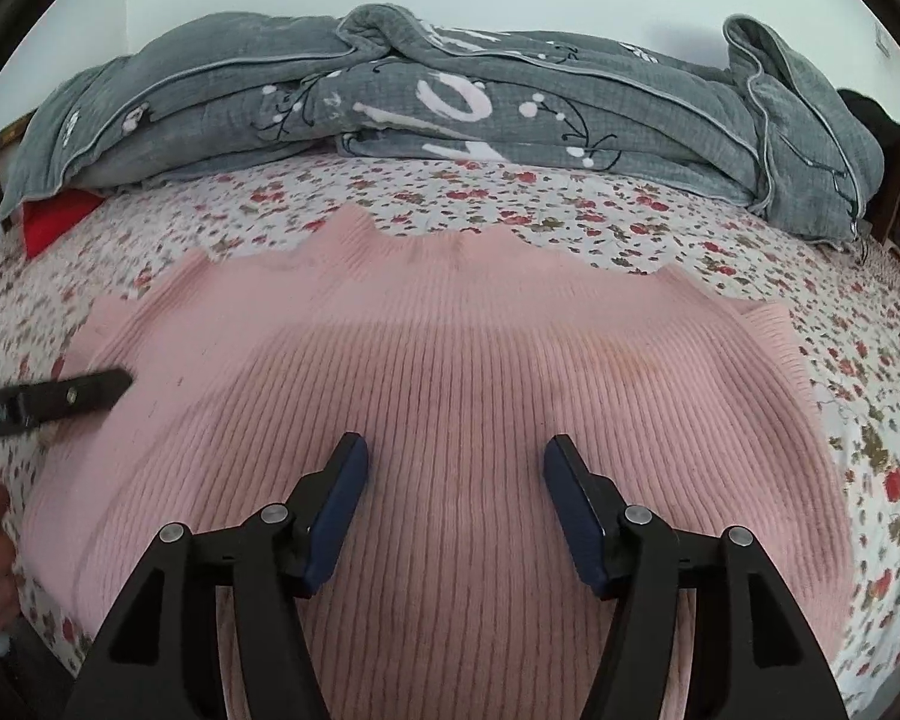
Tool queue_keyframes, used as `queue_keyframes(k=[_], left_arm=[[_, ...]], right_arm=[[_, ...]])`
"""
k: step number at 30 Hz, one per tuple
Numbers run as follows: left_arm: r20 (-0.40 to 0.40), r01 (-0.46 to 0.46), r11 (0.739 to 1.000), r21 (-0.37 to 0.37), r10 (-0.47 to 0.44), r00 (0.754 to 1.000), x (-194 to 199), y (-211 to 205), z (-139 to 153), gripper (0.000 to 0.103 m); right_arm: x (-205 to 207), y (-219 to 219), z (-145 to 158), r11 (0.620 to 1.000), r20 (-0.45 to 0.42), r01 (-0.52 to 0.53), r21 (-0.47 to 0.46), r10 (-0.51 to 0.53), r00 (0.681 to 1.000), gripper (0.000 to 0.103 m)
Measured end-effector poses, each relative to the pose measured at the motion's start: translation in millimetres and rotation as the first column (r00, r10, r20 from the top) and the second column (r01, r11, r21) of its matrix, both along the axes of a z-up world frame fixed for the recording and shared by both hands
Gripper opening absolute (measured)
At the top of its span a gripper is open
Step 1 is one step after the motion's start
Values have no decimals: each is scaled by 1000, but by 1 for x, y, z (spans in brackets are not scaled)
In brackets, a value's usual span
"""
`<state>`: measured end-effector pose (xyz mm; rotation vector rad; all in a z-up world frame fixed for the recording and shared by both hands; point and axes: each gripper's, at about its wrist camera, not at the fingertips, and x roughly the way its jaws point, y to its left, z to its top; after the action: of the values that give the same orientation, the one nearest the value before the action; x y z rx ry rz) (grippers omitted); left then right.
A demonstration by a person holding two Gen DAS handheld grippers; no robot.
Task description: Fold small clothes
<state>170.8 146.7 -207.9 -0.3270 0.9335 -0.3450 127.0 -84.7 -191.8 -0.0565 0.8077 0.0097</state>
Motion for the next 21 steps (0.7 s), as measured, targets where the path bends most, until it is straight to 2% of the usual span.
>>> queue_keyframes(k=[9,13,21], left_arm=[[2,44,999,-7,-44,999,-6,-3,2,55],[-9,64,998,-15,-64,998,-11,-3,3,55],[-61,28,990,-137,-36,997,-3,10,-2,54]], right_arm=[[-46,0,-9,998,-26,-35,-48,34,999,60],[-35,1,-8,999,-18,-11,-34,10,1000,63],[-12,7,-1,999,61,8,-42,-5,998,66]])
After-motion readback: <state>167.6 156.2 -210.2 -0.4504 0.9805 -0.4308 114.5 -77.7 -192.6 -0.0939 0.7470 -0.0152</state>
